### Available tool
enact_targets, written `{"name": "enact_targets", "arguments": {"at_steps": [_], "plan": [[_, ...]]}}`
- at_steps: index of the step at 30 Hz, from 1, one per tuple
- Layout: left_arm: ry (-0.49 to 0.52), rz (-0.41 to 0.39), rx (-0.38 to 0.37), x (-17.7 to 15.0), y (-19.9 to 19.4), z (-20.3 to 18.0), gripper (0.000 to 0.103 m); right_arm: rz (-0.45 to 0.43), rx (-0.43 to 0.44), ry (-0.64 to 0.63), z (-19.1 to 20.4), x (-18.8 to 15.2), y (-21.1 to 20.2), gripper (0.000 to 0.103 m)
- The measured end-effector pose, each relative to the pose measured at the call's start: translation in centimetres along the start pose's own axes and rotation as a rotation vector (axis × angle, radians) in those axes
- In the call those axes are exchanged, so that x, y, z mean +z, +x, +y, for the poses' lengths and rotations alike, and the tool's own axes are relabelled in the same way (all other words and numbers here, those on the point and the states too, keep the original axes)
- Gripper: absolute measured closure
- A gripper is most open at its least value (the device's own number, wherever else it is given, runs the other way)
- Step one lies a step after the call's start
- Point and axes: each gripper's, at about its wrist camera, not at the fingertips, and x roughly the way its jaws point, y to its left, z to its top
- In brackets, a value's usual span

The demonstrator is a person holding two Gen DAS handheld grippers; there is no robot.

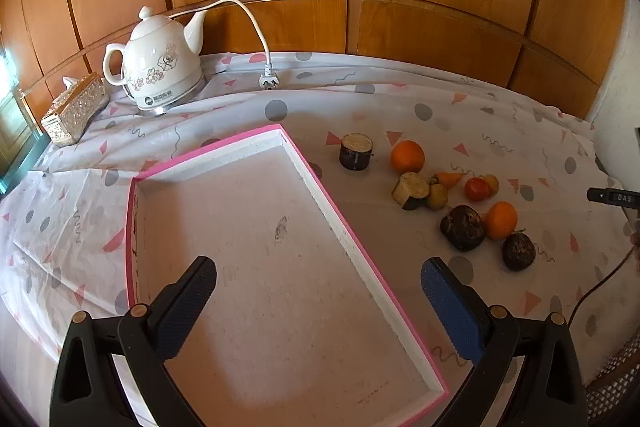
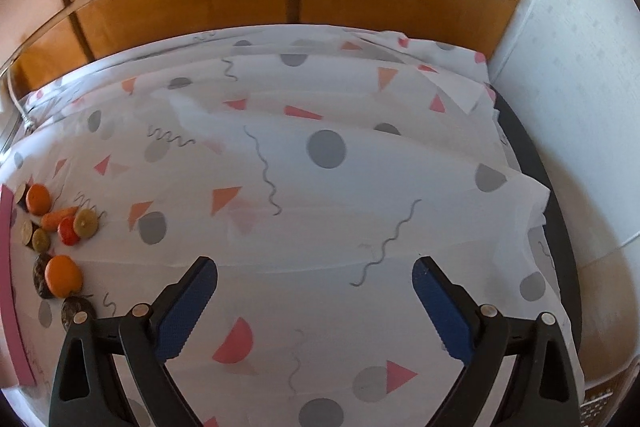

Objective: Organize fruits
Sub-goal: 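Move the left gripper toward the dark wooden log slice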

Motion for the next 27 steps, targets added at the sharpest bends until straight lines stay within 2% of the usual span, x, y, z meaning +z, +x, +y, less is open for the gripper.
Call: {"name": "enact_targets", "arguments": {"at_steps": [11,17,21,23,26,27], "plan": [[0.005,-0.004,0.003,2.2,1.8,0.4,0.000,0.013,-0.015,0.027,-0.7,0.0,0.4,0.004],[0.010,-0.007,0.004,3.5,2.8,0.4,0.000,0.024,-0.021,0.112,-2.5,0.0,0.5,0.004],[0.016,0.001,0.005,4.0,3.6,0.1,0.000,0.026,-0.027,0.109,-2.3,0.0,0.5,0.004],[0.023,0.005,0.005,4.3,4.1,-0.1,0.003,0.028,-0.035,0.112,-2.4,0.0,0.6,0.004],[0.040,0.016,-0.005,5.1,5.0,-0.6,0.014,0.025,-0.049,0.147,-3.2,0.0,0.5,0.004],[0.046,0.020,-0.013,5.4,5.3,-0.7,0.021,0.024,-0.049,0.167,-3.6,0.0,0.5,0.004]]}}
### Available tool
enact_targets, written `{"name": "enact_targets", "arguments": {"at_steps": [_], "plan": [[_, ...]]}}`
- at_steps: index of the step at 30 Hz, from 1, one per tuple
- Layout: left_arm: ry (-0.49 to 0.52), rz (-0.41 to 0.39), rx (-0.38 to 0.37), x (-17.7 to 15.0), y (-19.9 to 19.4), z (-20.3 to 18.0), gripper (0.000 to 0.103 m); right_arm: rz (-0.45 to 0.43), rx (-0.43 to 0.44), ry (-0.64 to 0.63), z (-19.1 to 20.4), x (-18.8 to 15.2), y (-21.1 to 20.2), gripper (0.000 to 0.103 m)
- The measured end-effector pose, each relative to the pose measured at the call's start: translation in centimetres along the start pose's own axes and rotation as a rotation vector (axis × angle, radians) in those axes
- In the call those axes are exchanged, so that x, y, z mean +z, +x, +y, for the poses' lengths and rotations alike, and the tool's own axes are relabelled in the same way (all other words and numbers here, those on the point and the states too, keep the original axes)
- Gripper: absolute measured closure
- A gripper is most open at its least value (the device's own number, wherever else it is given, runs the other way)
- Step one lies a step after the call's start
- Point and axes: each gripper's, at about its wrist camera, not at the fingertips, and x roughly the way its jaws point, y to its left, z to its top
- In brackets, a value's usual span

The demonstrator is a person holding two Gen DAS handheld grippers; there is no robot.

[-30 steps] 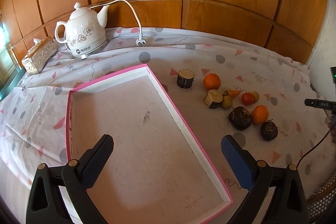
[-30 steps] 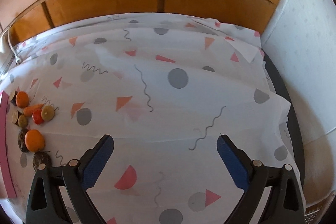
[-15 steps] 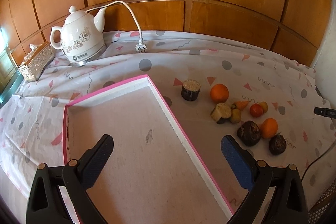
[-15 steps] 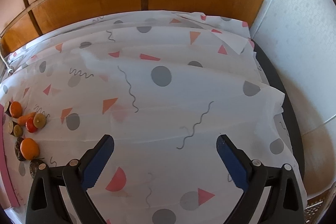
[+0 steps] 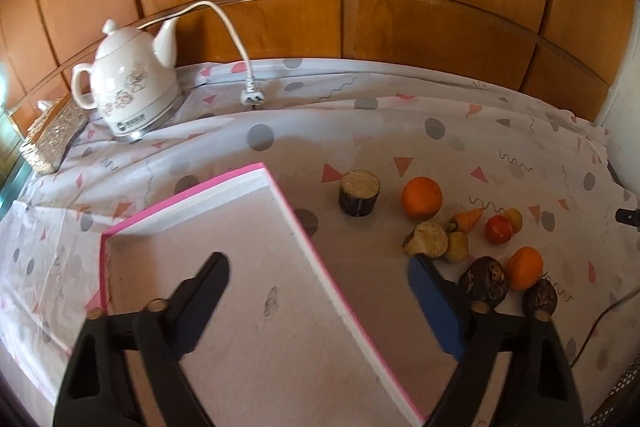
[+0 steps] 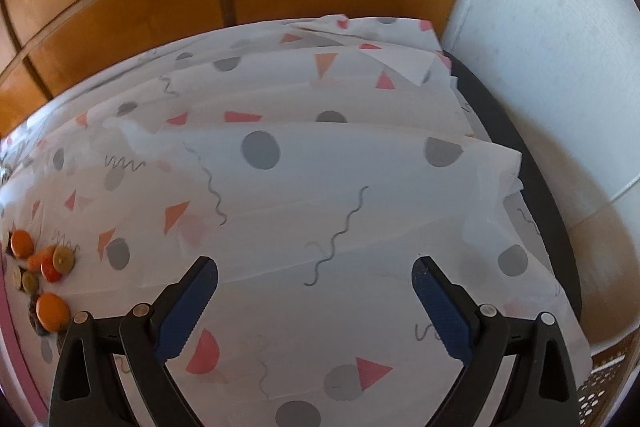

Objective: Organize fruits
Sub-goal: 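Move the left gripper toward the dark wooden log slice, then close the left gripper around the wooden log slice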

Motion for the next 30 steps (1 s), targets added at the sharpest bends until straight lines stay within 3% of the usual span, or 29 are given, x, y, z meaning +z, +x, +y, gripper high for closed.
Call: {"name": "enact_targets", "arguments": {"at_steps": [4,10,17,22,23,25,27,30], "plan": [[0.029,0.029,-0.040,1.4,1.5,-0.8,0.040,-0.015,-0.008,0.054,-1.1,0.2,-0.3,0.013],[0.062,0.063,-0.028,4.0,4.2,-1.9,0.045,0.013,0.019,0.205,-3.9,0.5,0.2,0.013],[0.100,0.106,-0.007,5.7,7.5,-2.9,0.046,0.028,0.041,0.232,-4.3,0.6,0.5,0.013],[0.074,0.157,-0.021,5.7,9.7,-2.8,0.067,0.024,0.042,0.252,-4.7,0.7,0.5,0.013],[0.060,0.162,-0.034,5.6,10.0,-2.7,0.068,0.022,0.042,0.259,-4.9,0.7,0.5,0.013],[0.044,0.154,-0.039,5.4,10.0,-2.6,0.068,0.016,0.036,0.282,-5.3,0.6,0.4,0.016],[0.019,0.130,-0.056,5.2,9.3,-2.4,0.068,0.005,0.026,0.313,-5.9,0.6,0.3,0.028],[-0.004,0.081,-0.068,4.9,7.4,-1.9,0.068,0.010,0.020,0.341,-6.4,0.6,0.5,0.028]]}}
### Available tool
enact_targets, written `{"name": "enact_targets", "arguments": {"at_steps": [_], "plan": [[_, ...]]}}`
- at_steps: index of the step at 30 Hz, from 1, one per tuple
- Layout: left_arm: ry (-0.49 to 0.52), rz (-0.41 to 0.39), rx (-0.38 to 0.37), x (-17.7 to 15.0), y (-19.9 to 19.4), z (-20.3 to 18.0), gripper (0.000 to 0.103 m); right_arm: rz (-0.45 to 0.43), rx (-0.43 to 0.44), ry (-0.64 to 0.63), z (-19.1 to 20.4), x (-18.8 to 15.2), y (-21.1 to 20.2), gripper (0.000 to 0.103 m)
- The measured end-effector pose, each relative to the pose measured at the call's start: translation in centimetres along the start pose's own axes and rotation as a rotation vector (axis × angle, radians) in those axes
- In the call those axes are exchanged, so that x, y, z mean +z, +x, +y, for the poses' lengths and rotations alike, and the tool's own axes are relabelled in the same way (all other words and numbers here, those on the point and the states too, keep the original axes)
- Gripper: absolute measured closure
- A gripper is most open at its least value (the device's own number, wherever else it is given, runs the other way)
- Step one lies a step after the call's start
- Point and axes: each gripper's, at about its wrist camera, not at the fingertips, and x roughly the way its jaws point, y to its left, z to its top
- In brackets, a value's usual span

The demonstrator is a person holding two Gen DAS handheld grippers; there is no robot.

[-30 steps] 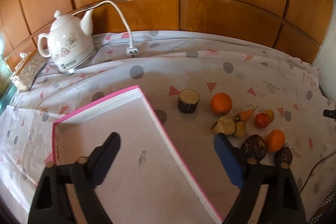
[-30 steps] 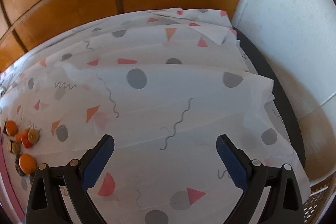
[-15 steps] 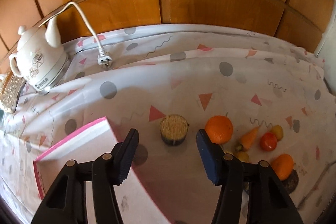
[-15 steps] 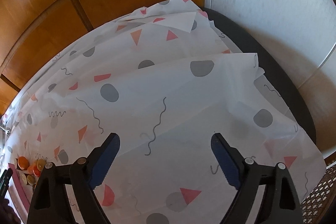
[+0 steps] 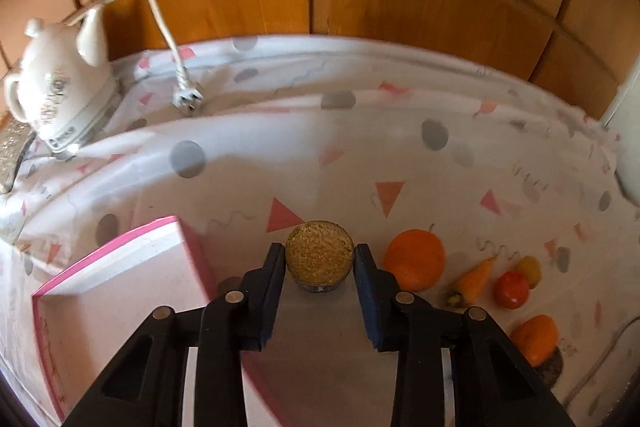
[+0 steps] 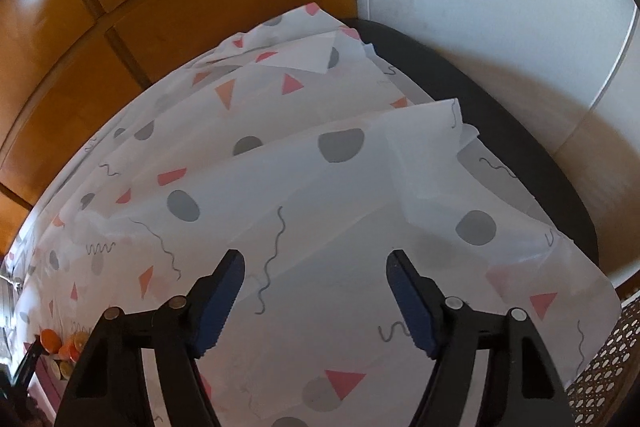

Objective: Organize fruits
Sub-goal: 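Close the left gripper around the wooden log slice, then carry the log slice into the pink tray and open the left gripper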

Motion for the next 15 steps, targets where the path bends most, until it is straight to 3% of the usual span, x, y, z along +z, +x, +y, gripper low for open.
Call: {"name": "enact_targets", "arguments": {"at_steps": [7,15], "plan": [[-0.184,-0.049,0.024,-3.6,-5.5,5.2,0.068,0.019,0.013,-0.043,0.9,-0.3,0.4,0.028],[-0.296,0.011,0.158,-9.8,-7.3,11.2,0.068,0.047,0.079,-0.120,2.6,-0.9,0.4,0.028]]}}
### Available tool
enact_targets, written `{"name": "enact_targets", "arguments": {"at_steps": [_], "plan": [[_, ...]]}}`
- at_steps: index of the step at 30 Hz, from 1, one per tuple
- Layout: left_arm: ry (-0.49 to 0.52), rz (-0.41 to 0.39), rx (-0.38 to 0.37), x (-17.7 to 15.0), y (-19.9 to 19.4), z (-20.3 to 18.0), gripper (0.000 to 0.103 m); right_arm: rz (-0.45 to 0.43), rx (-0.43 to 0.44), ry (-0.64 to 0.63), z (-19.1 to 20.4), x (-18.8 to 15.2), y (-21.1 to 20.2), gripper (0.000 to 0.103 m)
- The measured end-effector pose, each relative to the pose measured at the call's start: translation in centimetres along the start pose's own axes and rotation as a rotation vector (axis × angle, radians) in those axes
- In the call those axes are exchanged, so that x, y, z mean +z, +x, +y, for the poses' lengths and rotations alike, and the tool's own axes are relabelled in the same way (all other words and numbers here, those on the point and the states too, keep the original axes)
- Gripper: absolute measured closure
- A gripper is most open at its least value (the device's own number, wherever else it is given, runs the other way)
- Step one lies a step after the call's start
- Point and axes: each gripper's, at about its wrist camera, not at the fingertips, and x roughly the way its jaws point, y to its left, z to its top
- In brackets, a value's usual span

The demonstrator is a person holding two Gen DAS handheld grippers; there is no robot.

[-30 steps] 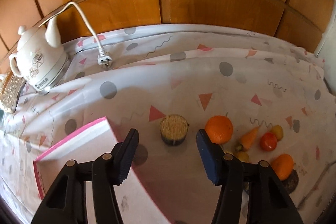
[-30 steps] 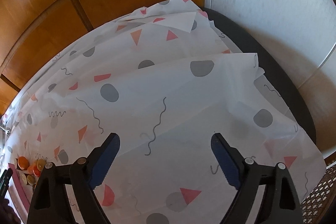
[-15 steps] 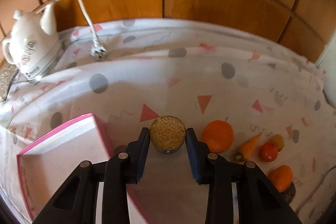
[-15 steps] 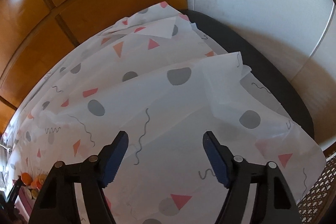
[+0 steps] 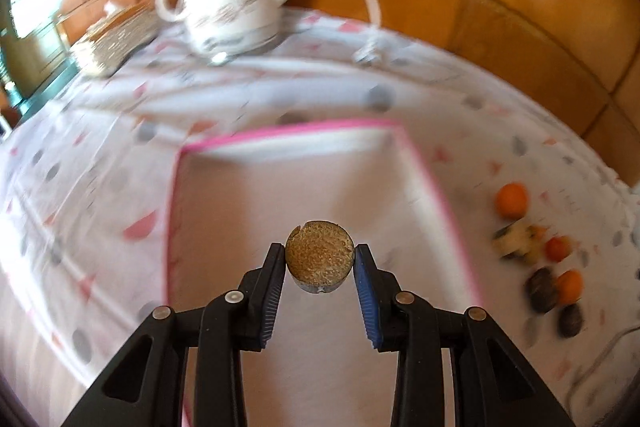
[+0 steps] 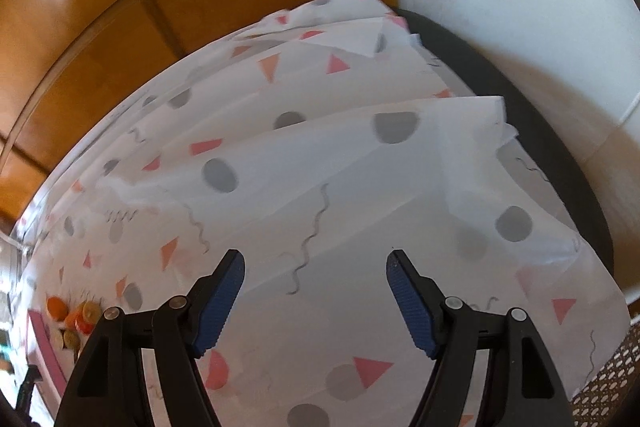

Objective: Organize fruits
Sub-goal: 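Carry the log slice into the pink tray and open the left gripper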

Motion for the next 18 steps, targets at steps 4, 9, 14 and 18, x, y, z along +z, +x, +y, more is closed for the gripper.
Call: {"name": "enact_targets", "arguments": {"at_steps": [4,9,14,18], "plan": [[-0.038,0.021,0.035,-1.8,0.4,1.8,0.067,0.004,0.001,-0.074,1.5,-0.6,0.1,0.029],[-0.047,-0.013,0.056,-3.3,-0.7,2.2,0.054,0.016,-0.003,-0.125,2.4,-1.1,0.4,0.032],[-0.061,-0.038,0.056,-4.3,-2.0,2.5,0.042,0.018,-0.008,-0.142,2.8,-1.4,0.3,0.032],[-0.089,-0.060,0.046,-5.1,-3.4,3.1,0.033,0.017,0.006,-0.172,3.4,-1.6,0.3,0.036]]}}
